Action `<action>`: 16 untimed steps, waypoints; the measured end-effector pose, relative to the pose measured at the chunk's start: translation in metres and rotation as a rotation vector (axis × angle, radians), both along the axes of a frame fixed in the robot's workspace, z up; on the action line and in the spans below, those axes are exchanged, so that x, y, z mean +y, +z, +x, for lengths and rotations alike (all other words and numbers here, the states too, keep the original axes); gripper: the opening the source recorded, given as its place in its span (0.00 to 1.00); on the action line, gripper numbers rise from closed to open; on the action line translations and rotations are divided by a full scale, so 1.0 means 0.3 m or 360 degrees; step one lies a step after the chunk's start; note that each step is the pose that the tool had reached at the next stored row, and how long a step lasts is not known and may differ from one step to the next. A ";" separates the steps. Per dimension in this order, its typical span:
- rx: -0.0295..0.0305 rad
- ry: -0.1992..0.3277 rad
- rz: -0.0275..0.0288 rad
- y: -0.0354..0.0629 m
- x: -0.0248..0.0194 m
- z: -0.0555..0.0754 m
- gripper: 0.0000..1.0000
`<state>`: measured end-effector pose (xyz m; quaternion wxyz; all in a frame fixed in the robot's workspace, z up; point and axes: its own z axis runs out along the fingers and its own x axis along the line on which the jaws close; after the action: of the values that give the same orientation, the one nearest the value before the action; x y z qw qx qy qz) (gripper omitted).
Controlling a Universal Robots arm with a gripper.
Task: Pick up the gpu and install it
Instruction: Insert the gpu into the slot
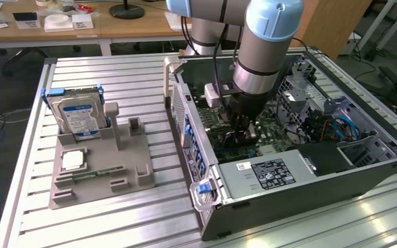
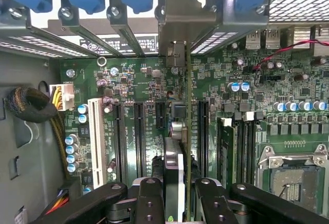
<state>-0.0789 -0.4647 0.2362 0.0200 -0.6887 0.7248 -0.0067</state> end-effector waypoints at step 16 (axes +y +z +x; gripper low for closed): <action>0.00000 0.0000 0.00060 -0.001 0.012 0.000 0.28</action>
<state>-0.0789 -0.4610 0.2358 0.0213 -0.6887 0.7248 -0.0053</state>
